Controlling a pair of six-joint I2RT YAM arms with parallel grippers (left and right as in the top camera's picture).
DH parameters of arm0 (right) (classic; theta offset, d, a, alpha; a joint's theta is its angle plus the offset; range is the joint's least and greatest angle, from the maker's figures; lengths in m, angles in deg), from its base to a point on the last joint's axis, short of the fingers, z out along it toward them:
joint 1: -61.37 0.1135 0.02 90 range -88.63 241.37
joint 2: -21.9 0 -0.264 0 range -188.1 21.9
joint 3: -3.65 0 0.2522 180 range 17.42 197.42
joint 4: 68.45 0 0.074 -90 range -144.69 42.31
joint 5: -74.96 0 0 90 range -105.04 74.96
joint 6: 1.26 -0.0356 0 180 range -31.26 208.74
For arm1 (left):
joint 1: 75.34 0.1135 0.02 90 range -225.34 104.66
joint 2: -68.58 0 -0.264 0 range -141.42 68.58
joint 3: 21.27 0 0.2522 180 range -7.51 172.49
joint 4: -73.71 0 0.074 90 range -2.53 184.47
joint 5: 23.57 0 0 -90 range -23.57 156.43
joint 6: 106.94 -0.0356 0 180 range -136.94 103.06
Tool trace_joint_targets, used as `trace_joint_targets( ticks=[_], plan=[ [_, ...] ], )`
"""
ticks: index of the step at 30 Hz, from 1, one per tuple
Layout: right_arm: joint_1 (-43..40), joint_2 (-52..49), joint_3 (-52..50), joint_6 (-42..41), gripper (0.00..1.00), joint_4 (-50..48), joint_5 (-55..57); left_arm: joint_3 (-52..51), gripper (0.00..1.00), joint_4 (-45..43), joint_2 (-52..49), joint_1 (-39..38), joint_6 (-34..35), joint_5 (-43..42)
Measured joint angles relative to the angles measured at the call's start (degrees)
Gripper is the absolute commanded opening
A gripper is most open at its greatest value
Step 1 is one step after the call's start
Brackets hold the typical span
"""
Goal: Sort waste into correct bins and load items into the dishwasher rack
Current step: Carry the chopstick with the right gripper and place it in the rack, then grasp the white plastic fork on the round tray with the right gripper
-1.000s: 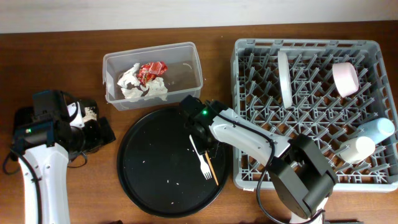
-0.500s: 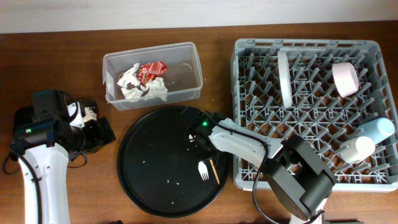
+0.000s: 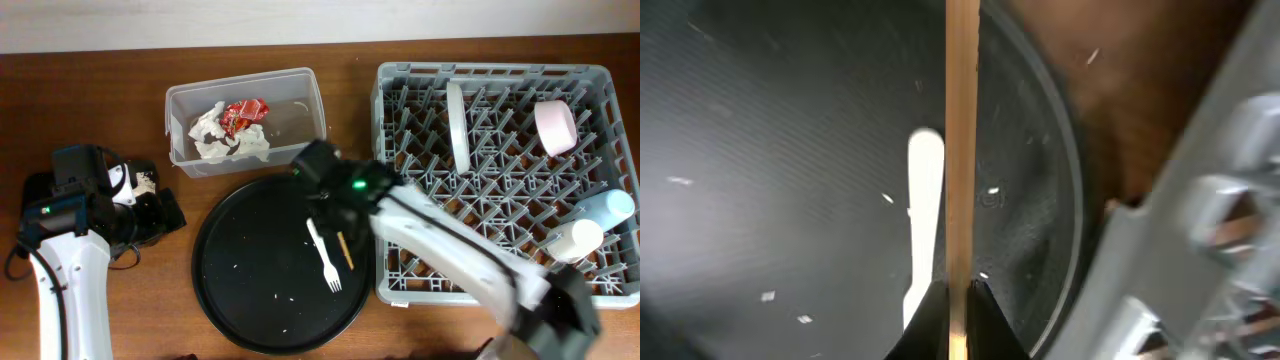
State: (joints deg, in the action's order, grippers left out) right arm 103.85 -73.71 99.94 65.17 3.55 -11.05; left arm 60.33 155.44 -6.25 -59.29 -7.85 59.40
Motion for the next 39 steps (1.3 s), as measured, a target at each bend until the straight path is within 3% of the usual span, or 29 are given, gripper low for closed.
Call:
trace_joint_targets(
  ticks=[2, 6, 9, 18, 20, 21, 25, 31, 34, 39],
  plan=[
    [-5.77, 5.64, 0.52, 0.07, 0.04, 2.34, 1.01, 0.00, 0.99, -0.02, 0.00, 0.00, 0.00, 0.00],
    [-18.62, 5.88, 0.66, 1.62, 0.04, 8.24, 1.27, 0.00, 0.99, 0.00, 0.00, 0.00, 0.00, 0.00],
    [-22.16, 4.52, -1.53, 2.86, 0.04, 7.69, 0.57, 0.00, 0.99, -0.02, 0.00, 0.00, 0.00, 0.00],
    [-20.57, 2.14, -13.09, 3.04, 0.04, -4.96, -5.14, 0.00, 0.99, 0.00, 0.00, 0.00, 0.00, 0.00],
    [-20.57, 2.12, -15.10, 2.97, 0.13, -5.84, -5.20, 0.00, 0.99, 0.02, 0.00, 0.00, 0.00, 0.00],
    [-20.57, 2.12, -15.21, 2.73, 0.27, -6.19, -5.20, 0.00, 0.99, 0.00, 0.00, 0.00, 0.00, 0.00],
    [-20.59, 2.12, -15.21, 2.99, 0.36, -6.91, -5.11, 0.00, 0.99, 0.02, 0.00, 0.00, 0.00, 0.00],
    [-20.55, 2.56, -10.21, 3.26, 0.41, -2.51, -5.14, 0.00, 0.99, 0.24, 0.00, 0.00, 0.02, 0.00],
    [-14.84, 4.48, -3.50, 5.88, 0.43, -2.45, -6.67, 0.00, 0.99, 0.17, 0.00, 0.00, 0.00, 0.00],
    [-2.45, -0.31, -3.23, 6.23, 0.43, -2.29, -7.54, 0.00, 0.99, 0.15, 0.00, 0.00, 0.00, 0.00]
  ],
)
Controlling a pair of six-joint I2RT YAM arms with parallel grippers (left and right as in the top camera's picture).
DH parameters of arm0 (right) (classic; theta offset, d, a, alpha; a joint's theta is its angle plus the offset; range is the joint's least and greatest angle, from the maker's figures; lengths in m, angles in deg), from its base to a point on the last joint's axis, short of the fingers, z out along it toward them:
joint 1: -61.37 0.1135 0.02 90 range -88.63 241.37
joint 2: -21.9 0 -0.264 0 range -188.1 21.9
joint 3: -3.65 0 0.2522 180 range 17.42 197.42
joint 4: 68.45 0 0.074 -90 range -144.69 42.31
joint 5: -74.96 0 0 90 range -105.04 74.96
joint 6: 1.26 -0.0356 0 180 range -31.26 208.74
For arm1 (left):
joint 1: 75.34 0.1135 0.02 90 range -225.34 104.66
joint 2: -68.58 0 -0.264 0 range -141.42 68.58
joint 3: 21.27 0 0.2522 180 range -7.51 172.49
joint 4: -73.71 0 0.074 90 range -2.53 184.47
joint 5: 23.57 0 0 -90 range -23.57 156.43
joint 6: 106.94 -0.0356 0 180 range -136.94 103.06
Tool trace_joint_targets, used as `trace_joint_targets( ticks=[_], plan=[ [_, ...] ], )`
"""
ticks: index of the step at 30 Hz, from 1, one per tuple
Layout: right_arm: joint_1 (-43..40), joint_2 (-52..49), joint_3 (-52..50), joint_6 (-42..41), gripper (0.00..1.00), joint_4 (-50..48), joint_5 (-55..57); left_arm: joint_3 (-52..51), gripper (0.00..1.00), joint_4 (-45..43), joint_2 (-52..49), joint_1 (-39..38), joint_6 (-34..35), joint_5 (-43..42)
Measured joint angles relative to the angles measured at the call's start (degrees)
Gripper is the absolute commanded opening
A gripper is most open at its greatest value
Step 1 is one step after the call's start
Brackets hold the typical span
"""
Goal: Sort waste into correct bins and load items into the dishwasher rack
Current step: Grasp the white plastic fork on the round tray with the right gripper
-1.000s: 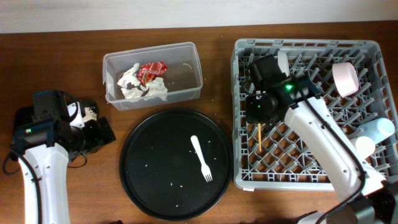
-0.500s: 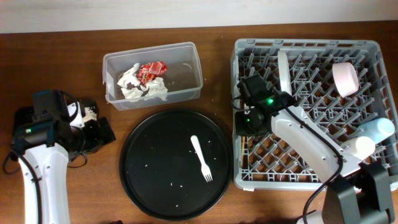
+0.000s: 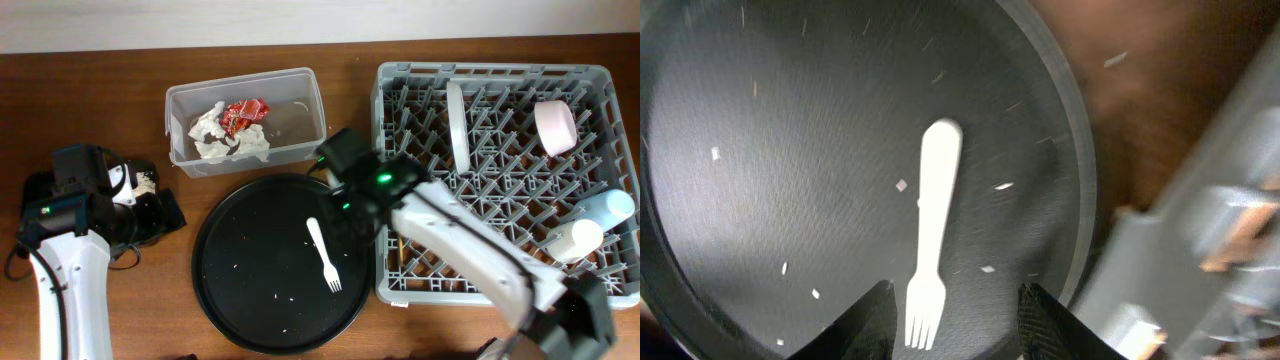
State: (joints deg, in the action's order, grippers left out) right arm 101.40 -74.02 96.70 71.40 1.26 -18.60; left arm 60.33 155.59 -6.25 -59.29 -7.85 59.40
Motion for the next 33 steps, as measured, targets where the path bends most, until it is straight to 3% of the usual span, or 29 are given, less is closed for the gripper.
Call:
trace_joint_targets(
  ticks=[3, 8, 13, 15, 22, 26, 33],
  plan=[
    [4.94, -10.75, 0.00, -0.98, 0.43, -0.26, -0.42, 0.00, 0.99, -0.02, 0.00, 0.00, 0.00, 0.00],
    [6.58, -19.89, 0.00, -3.72, 0.43, -0.68, -0.46, 0.00, 0.99, -0.02, 0.00, 0.00, 0.00, 0.00],
    [6.58, -20.83, 0.02, -4.52, 0.42, -0.85, -0.46, 0.00, 0.99, -0.02, 0.00, 0.00, 0.00, 0.00],
    [6.58, -20.83, 0.02, -5.09, 0.30, -1.09, -0.44, 0.00, 0.99, -0.02, 0.00, 0.00, 0.00, 0.00],
    [6.56, -20.92, 0.02, -5.35, 0.10, -1.33, 0.02, 0.00, 0.99, -0.02, 0.00, 0.00, 0.00, 0.00],
    [6.56, -21.07, 1.46, -5.29, 0.04, 0.90, 0.00, 0.00, 0.99, -0.04, 0.00, 0.00, 0.00, 0.00],
    [0.42, -14.47, 15.72, -5.18, 0.04, 10.71, 3.37, 0.00, 0.99, -0.09, 0.00, 0.00, 0.00, 0.00]
  ],
)
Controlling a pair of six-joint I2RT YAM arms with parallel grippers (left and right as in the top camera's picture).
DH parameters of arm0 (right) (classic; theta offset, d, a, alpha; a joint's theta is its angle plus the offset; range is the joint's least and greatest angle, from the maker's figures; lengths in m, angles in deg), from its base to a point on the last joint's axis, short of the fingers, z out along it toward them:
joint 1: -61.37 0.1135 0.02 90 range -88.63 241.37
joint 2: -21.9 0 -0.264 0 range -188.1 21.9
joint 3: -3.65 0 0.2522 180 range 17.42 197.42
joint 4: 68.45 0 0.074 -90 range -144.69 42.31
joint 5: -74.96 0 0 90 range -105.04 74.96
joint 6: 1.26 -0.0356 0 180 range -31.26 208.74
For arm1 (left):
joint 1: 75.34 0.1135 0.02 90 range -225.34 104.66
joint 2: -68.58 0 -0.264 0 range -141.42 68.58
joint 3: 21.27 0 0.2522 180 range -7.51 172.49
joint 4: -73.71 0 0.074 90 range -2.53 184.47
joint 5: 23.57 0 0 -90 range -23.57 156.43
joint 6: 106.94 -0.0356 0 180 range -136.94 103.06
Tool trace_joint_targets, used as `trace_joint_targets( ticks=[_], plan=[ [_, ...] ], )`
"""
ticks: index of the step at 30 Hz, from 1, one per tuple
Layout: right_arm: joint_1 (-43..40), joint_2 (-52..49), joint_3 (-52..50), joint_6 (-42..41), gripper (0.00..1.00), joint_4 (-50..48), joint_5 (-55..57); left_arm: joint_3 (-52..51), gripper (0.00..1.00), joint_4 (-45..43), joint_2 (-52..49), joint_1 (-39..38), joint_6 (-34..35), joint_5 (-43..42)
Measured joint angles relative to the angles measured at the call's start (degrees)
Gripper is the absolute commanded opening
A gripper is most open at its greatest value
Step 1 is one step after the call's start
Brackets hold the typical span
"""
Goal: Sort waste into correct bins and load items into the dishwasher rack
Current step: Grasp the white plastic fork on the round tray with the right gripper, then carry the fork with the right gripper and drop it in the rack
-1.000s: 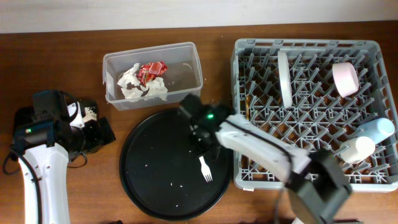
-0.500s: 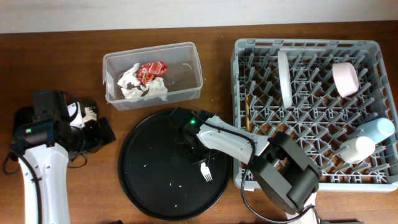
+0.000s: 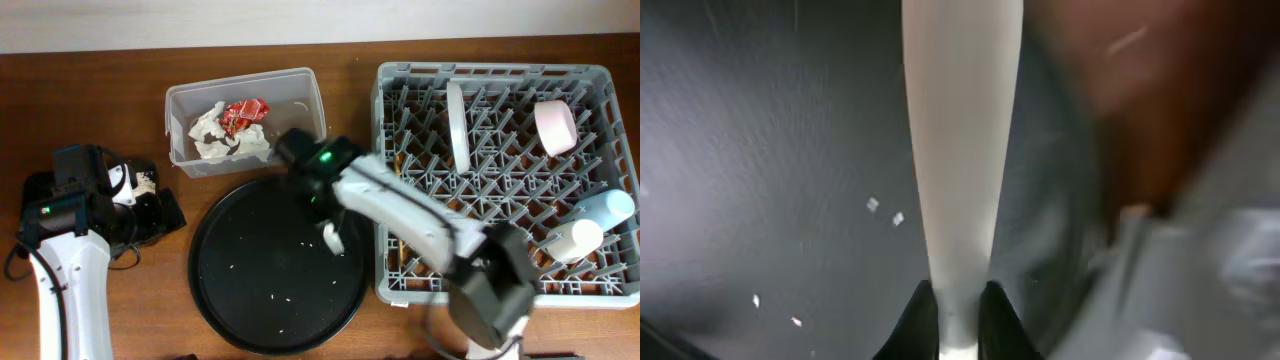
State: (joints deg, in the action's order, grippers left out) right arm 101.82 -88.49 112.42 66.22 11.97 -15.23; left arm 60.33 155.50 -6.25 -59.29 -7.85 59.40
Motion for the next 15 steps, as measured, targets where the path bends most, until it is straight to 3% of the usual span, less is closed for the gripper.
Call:
trace_joint_targets(
  ticks=[3, 6, 15],
  plan=[
    [-7.67, 8.72, 1.73, -0.02, 0.04, 1.77, 2.60, 0.00, 0.99, 0.00, 0.00, 0.00, 0.00, 0.00],
    [-16.02, 9.81, 1.79, 0.00, 0.04, 4.70, 3.82, 0.00, 0.99, 0.00, 0.00, 0.00, 0.00, 0.00],
    [-17.31, 9.14, -19.45, 0.04, 0.05, -7.89, 4.26, 0.00, 0.99, -0.09, 0.00, 0.00, 0.00, 0.00]
  ],
)
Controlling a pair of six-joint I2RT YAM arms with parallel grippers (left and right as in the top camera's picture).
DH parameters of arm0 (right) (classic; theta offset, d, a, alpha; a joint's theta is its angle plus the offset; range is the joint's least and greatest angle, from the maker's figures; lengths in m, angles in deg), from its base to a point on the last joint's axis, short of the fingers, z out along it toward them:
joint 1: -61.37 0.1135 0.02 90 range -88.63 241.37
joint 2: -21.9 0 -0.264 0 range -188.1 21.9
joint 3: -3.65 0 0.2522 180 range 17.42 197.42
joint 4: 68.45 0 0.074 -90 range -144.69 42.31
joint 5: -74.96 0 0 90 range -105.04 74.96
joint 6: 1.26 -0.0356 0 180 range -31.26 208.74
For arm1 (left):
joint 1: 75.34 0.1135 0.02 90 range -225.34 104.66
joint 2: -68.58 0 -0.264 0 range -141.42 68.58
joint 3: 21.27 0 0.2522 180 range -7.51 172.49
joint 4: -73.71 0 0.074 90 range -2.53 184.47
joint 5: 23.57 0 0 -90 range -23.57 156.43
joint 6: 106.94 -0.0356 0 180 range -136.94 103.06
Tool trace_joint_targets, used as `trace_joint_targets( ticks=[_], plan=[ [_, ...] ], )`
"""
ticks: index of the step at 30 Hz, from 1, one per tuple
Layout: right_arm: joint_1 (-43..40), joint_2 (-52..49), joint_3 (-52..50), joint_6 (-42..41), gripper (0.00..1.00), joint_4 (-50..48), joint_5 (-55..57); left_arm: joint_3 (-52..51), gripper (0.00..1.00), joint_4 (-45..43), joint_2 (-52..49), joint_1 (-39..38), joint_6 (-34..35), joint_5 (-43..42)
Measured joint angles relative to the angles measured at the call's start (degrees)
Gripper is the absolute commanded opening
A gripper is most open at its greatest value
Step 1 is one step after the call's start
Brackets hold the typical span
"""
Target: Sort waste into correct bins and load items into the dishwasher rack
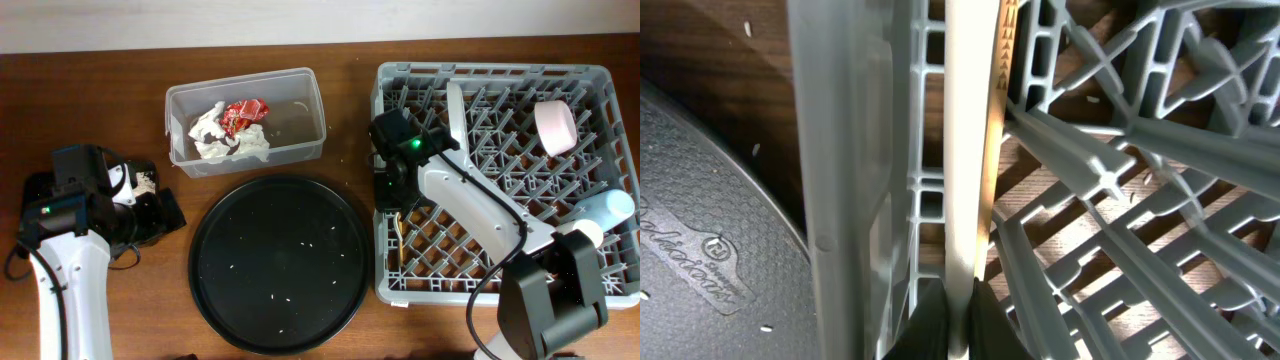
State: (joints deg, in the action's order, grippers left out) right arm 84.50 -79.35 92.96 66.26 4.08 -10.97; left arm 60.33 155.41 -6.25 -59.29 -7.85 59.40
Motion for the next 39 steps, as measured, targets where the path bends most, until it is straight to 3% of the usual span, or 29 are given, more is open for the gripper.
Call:
trace_joint_targets(
  ticks=[1, 2, 7, 12, 15, 16, 20, 24, 28, 29, 31, 33, 36, 39],
  plan=[
    [0.00, 0.00, -0.13, -0.04, 0.18, -0.63, 0.00, 0.00, 0.99, 0.00, 0.00, 0.00, 0.00, 0.00],
    [0.00, 0.00, -0.13, -0.02, 0.24, -0.81, 0.00, 0.00, 0.99, 0.04, 0.00, 0.00, 0.00, 0.00],
    [0.00, 0.00, -0.13, -0.02, 0.30, -0.94, 0.02, 0.00, 0.99, 0.04, 0.00, 0.00, 0.00, 0.00],
    [-0.70, 4.07, 4.24, 0.17, 0.54, -0.37, -0.42, 0.00, 0.99, -2.62, 0.00, -1.05, -0.26, -1.38],
    [-5.40, 8.96, 9.99, 3.69, 0.70, -0.50, -6.25, 0.00, 0.99, -8.59, -0.02, -11.45, -1.79, -2.51],
    [-10.88, 9.92, 11.34, 6.23, 0.74, -0.11, -10.82, 0.00, 0.99, -11.34, -0.24, -17.92, -2.86, -2.78],
    [-26.03, 9.90, 11.54, 13.49, 0.77, 11.54, -15.78, 0.31, 0.99, -5.95, -5.79, -25.27, -7.21, -1.97],
    [-30.49, 10.47, 10.14, 17.57, 0.78, 15.28, -12.98, 0.48, 0.99, 3.10, -5.88, -16.44, -7.61, -1.05],
    [-30.51, 23.67, -4.55, 18.14, 0.87, 1.79, -12.31, -1.18, 0.99, -1.81, 4.66, -13.03, -8.09, -0.59],
    [-30.51, 28.55, -8.57, 17.88, 0.98, -0.37, -11.85, -3.06, 0.99, -4.04, 10.47, -13.03, -8.22, -0.57],
    [-30.51, 39.82, -16.28, 16.94, 0.98, -6.43, -10.23, -8.22, 0.99, -7.52, 22.73, -13.03, -8.24, -0.59],
    [-30.51, 51.25, -20.50, 16.35, 0.98, -6.56, -7.82, -14.80, 0.99, -10.01, 34.93, -13.03, -8.22, -0.55],
    [-30.51, 55.34, -20.55, 16.35, 0.98, -6.56, -6.84, -15.32, 0.99, -10.14, 42.49, -13.03, -8.22, -0.61],
    [-30.51, 54.71, -20.63, 16.22, 0.98, -6.56, -6.60, -15.34, 0.99, -8.92, 43.60, -13.03, -8.22, -0.61]
  ],
)
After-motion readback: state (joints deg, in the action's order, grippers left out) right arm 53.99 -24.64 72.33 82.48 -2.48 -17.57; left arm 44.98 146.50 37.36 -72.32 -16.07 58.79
